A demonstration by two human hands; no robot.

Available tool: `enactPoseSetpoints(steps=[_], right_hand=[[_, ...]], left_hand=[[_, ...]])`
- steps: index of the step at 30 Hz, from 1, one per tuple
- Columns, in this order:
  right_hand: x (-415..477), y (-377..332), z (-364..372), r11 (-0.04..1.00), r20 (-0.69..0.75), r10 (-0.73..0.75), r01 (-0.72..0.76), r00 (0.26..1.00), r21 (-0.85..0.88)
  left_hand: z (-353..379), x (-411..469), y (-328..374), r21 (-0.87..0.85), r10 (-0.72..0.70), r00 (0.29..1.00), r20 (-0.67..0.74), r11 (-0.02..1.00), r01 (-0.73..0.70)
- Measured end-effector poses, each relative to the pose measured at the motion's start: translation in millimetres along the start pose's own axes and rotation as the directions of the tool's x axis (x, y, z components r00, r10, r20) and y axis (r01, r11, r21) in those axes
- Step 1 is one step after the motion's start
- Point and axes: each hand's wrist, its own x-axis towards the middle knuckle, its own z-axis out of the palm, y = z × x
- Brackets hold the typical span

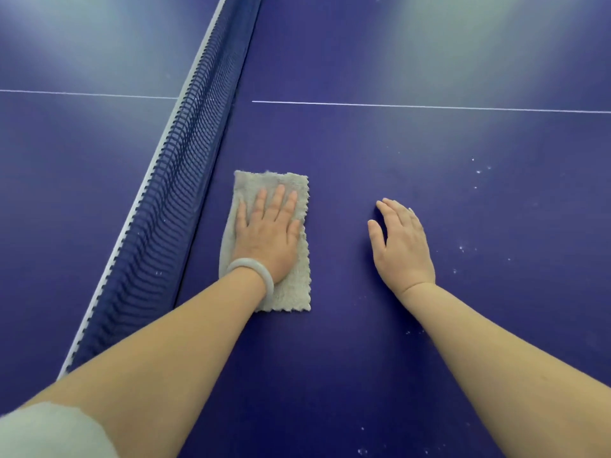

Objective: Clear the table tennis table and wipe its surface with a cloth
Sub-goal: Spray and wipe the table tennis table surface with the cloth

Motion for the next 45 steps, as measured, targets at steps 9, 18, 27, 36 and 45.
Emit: enactPoseSetpoints(steps=[9, 18, 27, 36, 45], right_hand=[[1.9, 5.5, 2.2, 0.999, -0.025, -0.034, 0.033, 0.999, -0.02], [1.1, 5.7, 2.6, 0.999, -0.017, -0.032, 0.032, 0.999, -0.022], [2.4, 10.8, 5.9, 0.998, -0.035, -0.065, 0.064, 0.997, -0.026], [1.9, 11.0, 7.0, 0.995, -0.031, -0.084, 0.082, 0.996, -0.058], [2.2, 14.5, 5.0, 0.994, 0.002, -0.111, 0.111, 0.994, -0.01]], left_hand=[[22.7, -114.4, -0.8, 0.123, 0.597, 0.8, 0.061, 0.791, -0.599], [16.4, -78.5, 9.3, 0.042, -0.033, 0.999, -0.036, 0.999, 0.034], [17.8, -154.8, -20.9, 0.147, 0.703, 0.697, 0.143, 0.681, -0.717], [23.9, -169.0, -10.3, 0.058, -0.229, 0.972, -0.06, 0.971, 0.232], [37.4, -280.5, 43.9, 0.12, 0.246, 0.963, 0.114, 0.959, -0.259]])
